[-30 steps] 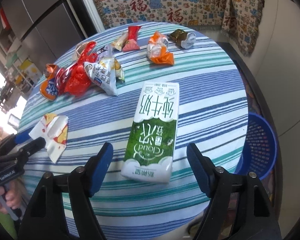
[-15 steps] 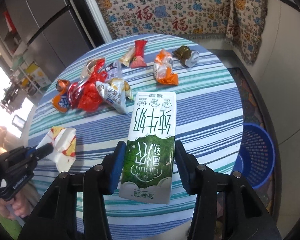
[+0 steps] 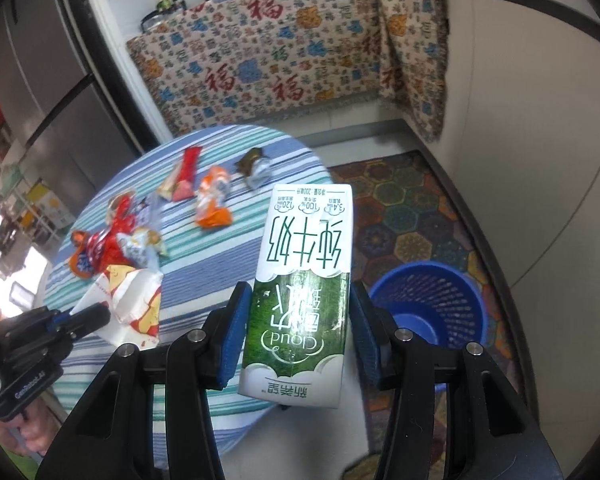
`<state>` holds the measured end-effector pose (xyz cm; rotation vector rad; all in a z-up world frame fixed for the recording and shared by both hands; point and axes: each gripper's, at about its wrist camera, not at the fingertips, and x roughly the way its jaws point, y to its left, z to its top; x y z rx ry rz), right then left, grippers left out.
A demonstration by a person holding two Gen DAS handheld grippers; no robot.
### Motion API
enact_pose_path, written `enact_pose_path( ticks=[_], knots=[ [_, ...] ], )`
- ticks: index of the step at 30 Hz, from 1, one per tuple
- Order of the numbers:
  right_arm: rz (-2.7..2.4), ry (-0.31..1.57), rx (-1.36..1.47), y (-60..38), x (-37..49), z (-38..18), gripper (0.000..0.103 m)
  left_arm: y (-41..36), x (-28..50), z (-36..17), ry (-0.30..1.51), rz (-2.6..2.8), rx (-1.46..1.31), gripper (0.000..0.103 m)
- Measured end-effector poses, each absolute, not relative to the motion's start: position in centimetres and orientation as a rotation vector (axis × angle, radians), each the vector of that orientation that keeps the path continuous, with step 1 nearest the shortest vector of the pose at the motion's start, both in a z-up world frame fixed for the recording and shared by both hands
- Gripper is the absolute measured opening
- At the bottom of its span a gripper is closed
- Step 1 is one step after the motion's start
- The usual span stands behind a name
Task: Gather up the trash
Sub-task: 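Carry the milk carton and paper wrapper to the blue wastebasket and release both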
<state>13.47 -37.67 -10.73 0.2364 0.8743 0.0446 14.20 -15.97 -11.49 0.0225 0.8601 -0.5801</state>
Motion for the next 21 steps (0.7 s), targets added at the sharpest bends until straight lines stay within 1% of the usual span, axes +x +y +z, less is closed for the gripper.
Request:
enact_pose_path(
  ticks=[5, 10, 21],
  knots=[
    [-0.048, 0.876, 0.281, -43.9, 13.6, -11.8, 0.05, -23.7, 15.0, -12.3, 0.877, -0.679, 0.05, 0.005],
    [-0.086, 0.879, 0.302, -48.0, 14.0, -13.0, 0.05, -29.4, 16.3, -14.3, 0.904, -0.716, 0.064, 0.005],
    [-0.113, 0.904, 0.335, -53.5, 15.4, -17.3, 0.05, -37.3, 18.1, -18.1, 0.931, -0.702, 0.144, 0.005]
  ],
)
